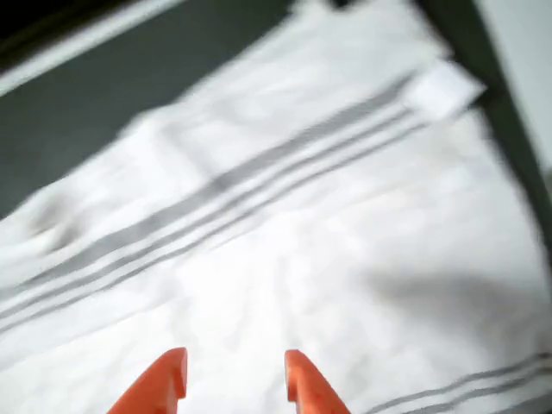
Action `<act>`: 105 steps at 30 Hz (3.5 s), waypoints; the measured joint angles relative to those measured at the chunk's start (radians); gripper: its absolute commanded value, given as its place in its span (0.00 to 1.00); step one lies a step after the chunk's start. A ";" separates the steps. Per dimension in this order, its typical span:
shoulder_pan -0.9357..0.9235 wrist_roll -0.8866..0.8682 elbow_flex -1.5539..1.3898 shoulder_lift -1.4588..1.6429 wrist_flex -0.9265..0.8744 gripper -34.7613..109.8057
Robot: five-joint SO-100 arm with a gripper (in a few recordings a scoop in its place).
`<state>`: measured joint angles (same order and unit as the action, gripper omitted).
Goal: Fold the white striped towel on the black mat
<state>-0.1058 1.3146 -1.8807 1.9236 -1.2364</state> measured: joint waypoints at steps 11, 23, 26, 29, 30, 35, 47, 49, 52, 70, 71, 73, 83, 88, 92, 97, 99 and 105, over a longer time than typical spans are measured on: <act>0.630 -0.310 0.141 -0.189 0.064 0.37; 0.765 -0.341 0.284 -0.632 0.117 0.39; 0.778 -0.347 0.304 -0.672 0.118 0.39; 0.796 -0.341 0.333 -0.709 0.101 0.38; 0.802 -0.341 0.345 -0.721 0.100 0.37; 0.796 -0.313 0.360 -0.746 0.083 0.33; 0.795 -0.255 0.365 -0.762 0.077 0.24; 0.790 -0.256 0.368 -0.756 0.072 0.24; 0.778 -0.270 0.380 -0.746 0.066 0.24; 0.635 -0.255 0.612 -0.382 -0.250 0.24; 0.606 -0.238 0.615 -0.348 -0.272 0.24; 0.546 -0.207 0.617 -0.293 -0.299 0.24; 0.092 -0.003 0.512 0.002 -0.344 0.24; -0.121 0.087 0.348 0.057 -0.236 0.24; -0.250 0.127 0.265 0.058 -0.138 0.24; -0.380 0.179 0.196 0.032 -0.057 0.24; -0.439 0.201 0.160 0.015 -0.020 0.26; -0.532 0.209 -0.006 -0.005 0.202 0.38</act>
<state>-0.6381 1.5232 -1.8868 1.9190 -1.0339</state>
